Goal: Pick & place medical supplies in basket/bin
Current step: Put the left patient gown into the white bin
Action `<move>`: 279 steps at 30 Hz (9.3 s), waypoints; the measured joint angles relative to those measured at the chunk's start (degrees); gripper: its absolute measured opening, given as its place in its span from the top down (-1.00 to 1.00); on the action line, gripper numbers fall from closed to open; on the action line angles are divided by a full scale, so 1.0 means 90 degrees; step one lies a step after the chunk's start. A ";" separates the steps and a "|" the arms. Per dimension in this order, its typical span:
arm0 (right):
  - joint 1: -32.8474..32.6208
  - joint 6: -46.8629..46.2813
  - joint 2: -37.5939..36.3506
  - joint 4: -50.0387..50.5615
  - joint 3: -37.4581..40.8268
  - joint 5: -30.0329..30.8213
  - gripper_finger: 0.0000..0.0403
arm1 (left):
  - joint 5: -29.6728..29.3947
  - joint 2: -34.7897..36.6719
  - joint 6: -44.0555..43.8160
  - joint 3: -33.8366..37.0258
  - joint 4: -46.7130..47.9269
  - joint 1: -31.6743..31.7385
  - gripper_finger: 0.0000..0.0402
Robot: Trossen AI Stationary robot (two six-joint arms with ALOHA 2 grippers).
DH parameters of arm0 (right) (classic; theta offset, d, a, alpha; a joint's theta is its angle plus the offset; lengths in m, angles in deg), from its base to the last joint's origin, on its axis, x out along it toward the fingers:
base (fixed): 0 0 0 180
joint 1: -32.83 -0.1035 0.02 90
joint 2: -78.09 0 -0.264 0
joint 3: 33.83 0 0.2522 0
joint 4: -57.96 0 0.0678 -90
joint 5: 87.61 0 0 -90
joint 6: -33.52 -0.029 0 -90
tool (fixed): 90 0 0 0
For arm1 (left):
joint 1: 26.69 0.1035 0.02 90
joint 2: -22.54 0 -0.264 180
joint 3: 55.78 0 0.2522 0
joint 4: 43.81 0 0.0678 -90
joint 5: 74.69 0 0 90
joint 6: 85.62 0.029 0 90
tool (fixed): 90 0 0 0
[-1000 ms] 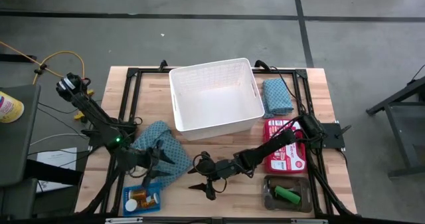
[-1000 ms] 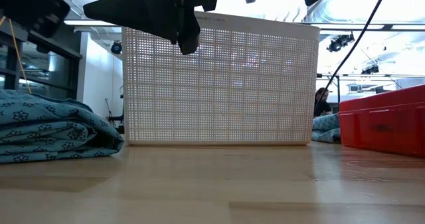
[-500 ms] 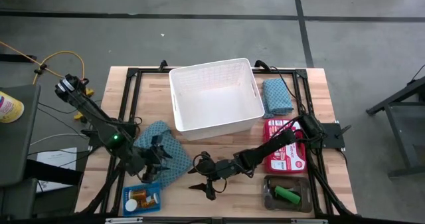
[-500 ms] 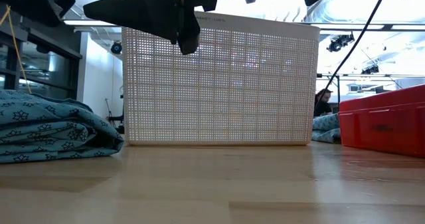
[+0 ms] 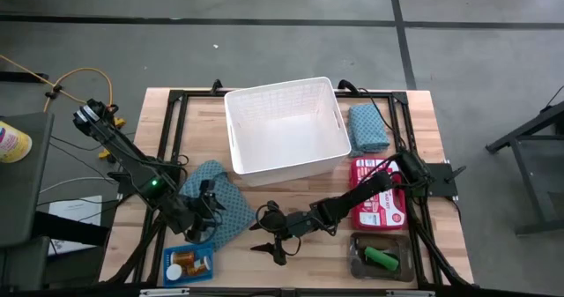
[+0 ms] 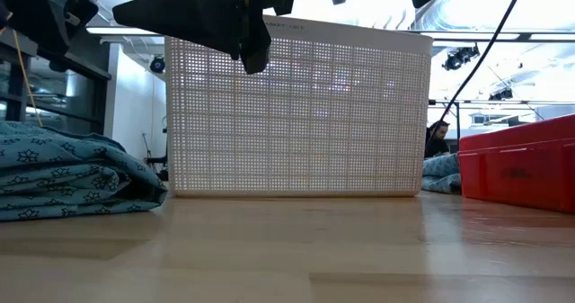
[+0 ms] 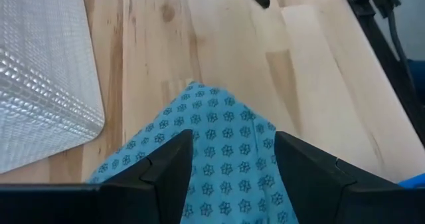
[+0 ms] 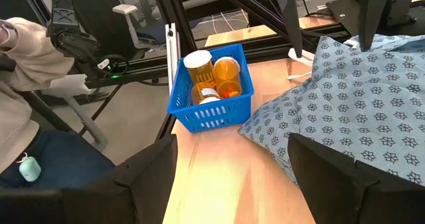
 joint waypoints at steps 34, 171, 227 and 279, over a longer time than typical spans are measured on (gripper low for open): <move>0.0000 0.0000 0.0000 0.0000 0.0000 0.0002 -0.36 | 0.1269 0.0000 0.0499 0.0000 0.0312 0.0922 -0.13; -0.0001 0.0000 0.0000 0.0000 0.0000 0.0001 -0.36 | -0.0849 -0.1502 0.1843 0.0474 0.1231 -0.0620 0.94; -0.0001 -0.0002 0.0000 0.0001 0.0000 0.0002 -0.36 | -0.1349 0.2290 0.2217 -0.0661 0.0890 -0.0680 0.94; -0.0002 0.0000 0.0000 0.0000 0.0000 0.0000 -0.36 | -0.0941 -0.0456 0.5873 -0.2171 -0.2932 0.5118 0.94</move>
